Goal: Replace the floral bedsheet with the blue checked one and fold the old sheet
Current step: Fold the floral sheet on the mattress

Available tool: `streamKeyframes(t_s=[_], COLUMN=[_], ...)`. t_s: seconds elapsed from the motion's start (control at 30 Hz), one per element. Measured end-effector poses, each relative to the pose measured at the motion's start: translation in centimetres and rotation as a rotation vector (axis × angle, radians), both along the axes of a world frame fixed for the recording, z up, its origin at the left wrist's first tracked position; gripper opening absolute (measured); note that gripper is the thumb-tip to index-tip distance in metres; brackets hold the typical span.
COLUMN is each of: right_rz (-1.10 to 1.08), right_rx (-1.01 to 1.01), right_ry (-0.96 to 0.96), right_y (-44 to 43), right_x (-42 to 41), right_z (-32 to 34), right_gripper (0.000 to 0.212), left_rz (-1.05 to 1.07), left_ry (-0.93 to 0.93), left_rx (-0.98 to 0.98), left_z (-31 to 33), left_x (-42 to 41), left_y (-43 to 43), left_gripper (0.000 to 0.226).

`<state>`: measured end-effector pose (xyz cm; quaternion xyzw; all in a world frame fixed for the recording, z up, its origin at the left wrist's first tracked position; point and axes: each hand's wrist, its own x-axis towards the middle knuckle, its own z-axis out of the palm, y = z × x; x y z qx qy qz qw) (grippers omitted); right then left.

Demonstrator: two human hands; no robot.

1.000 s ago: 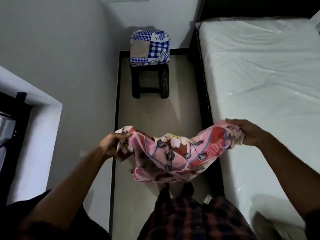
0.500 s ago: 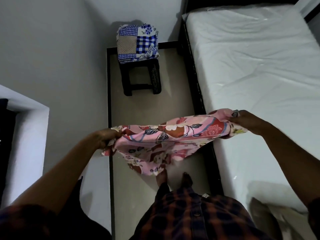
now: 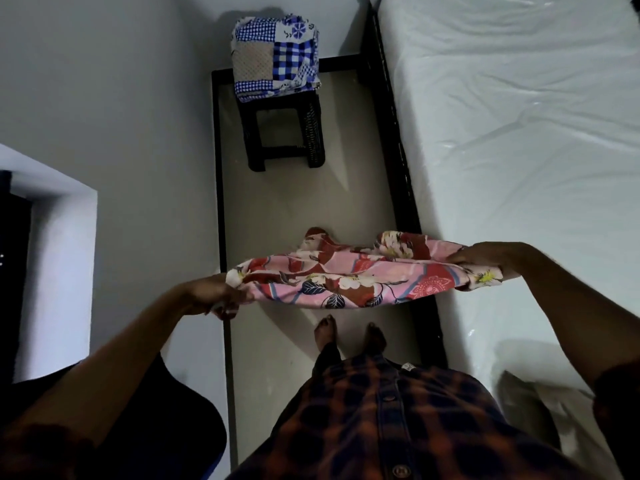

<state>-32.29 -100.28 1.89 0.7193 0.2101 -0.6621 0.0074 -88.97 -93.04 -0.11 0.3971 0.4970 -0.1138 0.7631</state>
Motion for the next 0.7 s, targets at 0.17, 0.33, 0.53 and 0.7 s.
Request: streamKeyframes(t_s=[0.17, 0.33, 0.53, 0.7], right_rz=[-0.262, -0.307, -0.011, 0.029], right_rx=[0.144, 0.262, 0.396, 0.235], right_ry=[0.456, 0.413, -0.093, -0.235], right_y=[-2.6, -3.6, -3.3, -2.2], right_x=[0.8, -1.0, -2.8, -3.2], right_z=[0.5, -0.2, -3.7, -4.8], right_gripper=[0.05, 0.045, 0.02, 0.014], left_rz=[0.241, 0.235, 0.103, -0.124], left_ry=[-0.064, 0.222, 0.219, 0.08], left_rx=[0.234, 0.113, -0.177, -0.163], left_z=[0.5, -0.5, 0.6, 0.7], left_x=[-0.2, 0.1, 0.0, -0.9], left_y=[0.0, 0.8, 0.1, -1.3], left_gripper=[0.065, 0.02, 0.033, 0.069])
